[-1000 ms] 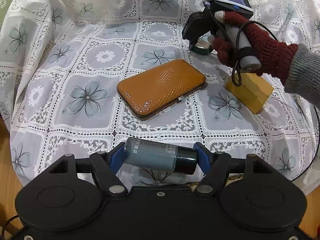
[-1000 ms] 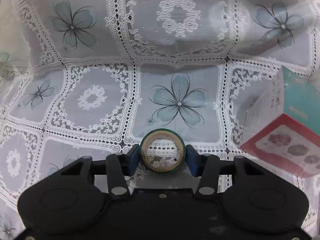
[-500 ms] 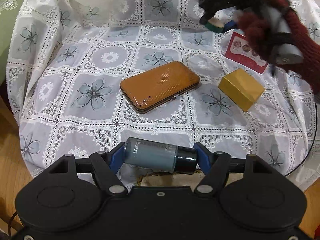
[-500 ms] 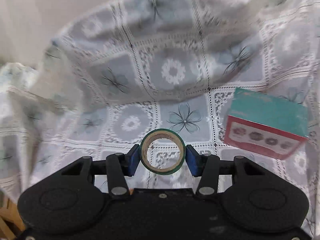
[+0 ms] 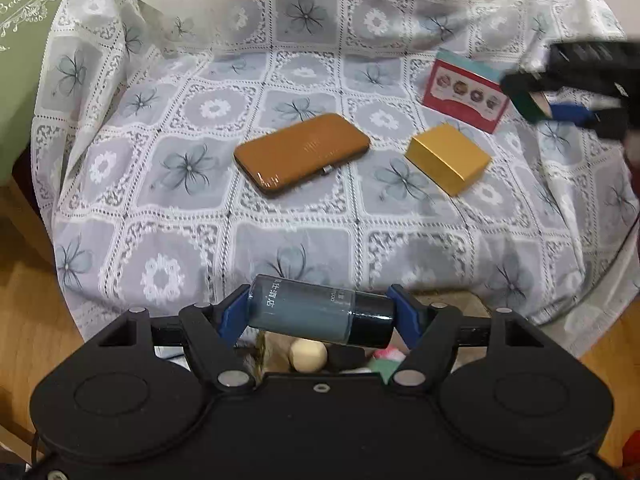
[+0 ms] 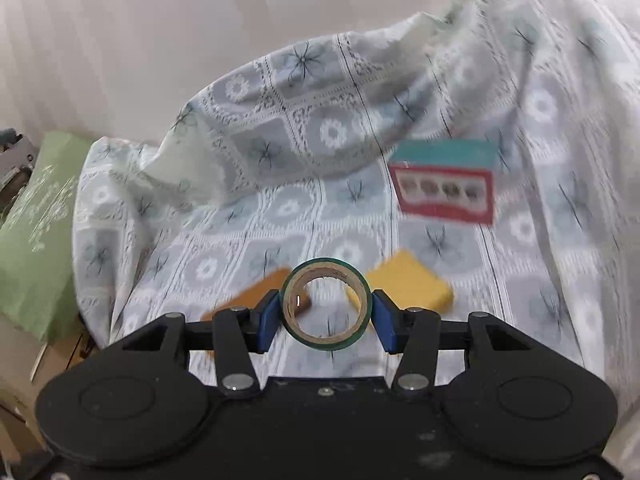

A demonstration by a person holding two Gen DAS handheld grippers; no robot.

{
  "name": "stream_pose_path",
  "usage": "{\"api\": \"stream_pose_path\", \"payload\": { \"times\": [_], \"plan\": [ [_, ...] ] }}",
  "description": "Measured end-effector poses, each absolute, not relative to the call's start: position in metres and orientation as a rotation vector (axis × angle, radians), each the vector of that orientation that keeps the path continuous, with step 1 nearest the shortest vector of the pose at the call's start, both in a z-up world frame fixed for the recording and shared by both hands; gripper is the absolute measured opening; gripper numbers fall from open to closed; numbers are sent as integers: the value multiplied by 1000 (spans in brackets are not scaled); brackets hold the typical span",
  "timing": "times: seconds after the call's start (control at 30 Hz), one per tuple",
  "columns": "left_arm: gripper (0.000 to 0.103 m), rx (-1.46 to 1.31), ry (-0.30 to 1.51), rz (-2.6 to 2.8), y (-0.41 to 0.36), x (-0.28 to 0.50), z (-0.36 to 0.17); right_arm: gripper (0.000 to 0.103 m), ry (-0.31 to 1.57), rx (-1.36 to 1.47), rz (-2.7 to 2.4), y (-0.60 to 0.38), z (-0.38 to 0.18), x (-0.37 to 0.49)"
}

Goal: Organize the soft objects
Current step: 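Carry the cylinder in left tool and tape in right tool over the basket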

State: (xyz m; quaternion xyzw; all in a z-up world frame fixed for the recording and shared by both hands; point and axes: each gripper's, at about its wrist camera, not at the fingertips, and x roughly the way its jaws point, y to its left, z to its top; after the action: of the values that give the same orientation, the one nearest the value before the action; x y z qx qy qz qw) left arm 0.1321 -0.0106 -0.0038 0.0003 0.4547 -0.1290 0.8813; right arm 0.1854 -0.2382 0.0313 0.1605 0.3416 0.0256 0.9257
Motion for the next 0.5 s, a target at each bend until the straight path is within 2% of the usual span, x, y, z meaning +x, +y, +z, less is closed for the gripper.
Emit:
{"api": "stream_pose_path", "payload": {
  "times": [0.23, 0.5],
  "plan": [
    [67, 33, 991, -315, -18, 117, -9, 48, 729, 275, 57, -219, 5, 116],
    [67, 66, 1079, -312, -26, 109, -23, 48, 869, 252, 29, -203, -31, 69]
  ]
}}
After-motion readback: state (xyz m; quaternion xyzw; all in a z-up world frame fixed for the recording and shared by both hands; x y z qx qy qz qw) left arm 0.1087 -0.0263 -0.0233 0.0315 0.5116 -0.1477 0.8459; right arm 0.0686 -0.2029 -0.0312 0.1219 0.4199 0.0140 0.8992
